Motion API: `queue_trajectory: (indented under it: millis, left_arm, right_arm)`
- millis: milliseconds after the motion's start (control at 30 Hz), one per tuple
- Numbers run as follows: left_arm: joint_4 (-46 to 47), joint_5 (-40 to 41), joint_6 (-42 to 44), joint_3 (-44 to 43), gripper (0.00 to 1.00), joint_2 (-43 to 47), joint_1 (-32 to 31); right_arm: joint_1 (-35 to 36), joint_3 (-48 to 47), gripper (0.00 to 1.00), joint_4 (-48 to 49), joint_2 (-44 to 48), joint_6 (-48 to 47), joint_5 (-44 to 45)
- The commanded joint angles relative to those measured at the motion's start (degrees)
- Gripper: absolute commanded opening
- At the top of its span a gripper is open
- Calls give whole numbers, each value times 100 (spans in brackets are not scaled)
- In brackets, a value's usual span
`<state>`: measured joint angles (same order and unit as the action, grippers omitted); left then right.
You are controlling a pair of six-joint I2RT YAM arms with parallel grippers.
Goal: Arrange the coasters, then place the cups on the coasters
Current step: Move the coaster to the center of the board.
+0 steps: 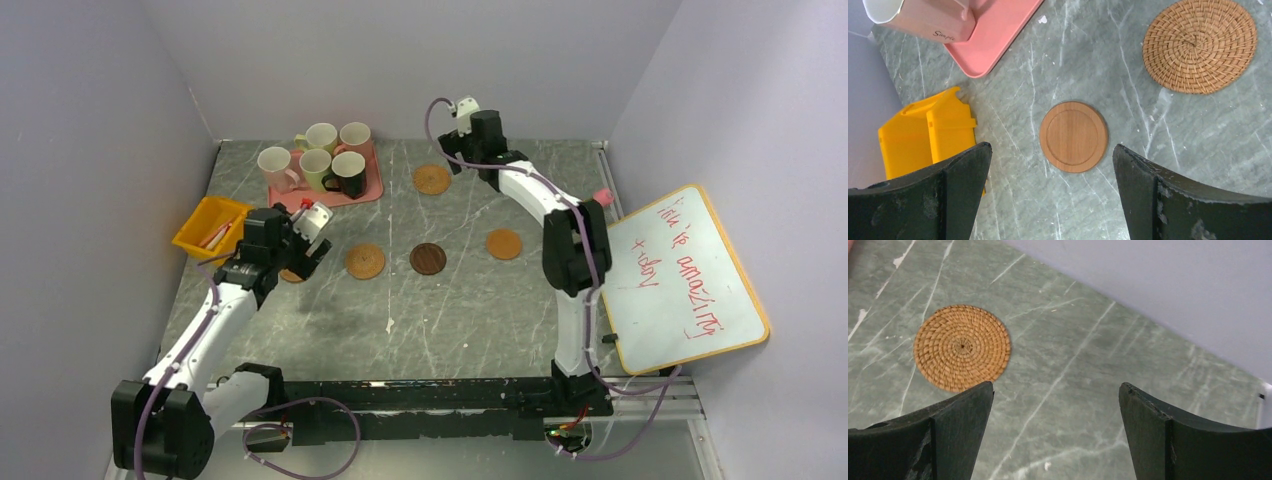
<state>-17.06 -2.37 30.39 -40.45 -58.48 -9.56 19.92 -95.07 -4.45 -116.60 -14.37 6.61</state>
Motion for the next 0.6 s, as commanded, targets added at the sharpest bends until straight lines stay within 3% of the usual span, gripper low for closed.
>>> queue_trajectory:
  millis: [0, 267, 567]
  left_arm:
    - [264, -125, -241, 194, 96, 328, 16]
    - [920, -784, 23, 914, 96, 697, 16]
    - [1007, -1223, 98, 1245, 96, 1170, 16]
  right_arm:
    - [197, -1149, 100, -521, -741, 38, 249]
    - [473, -2669, 100, -745, -1979, 110, 595]
    - [553, -3039, 100, -723, -2645, 124, 777]
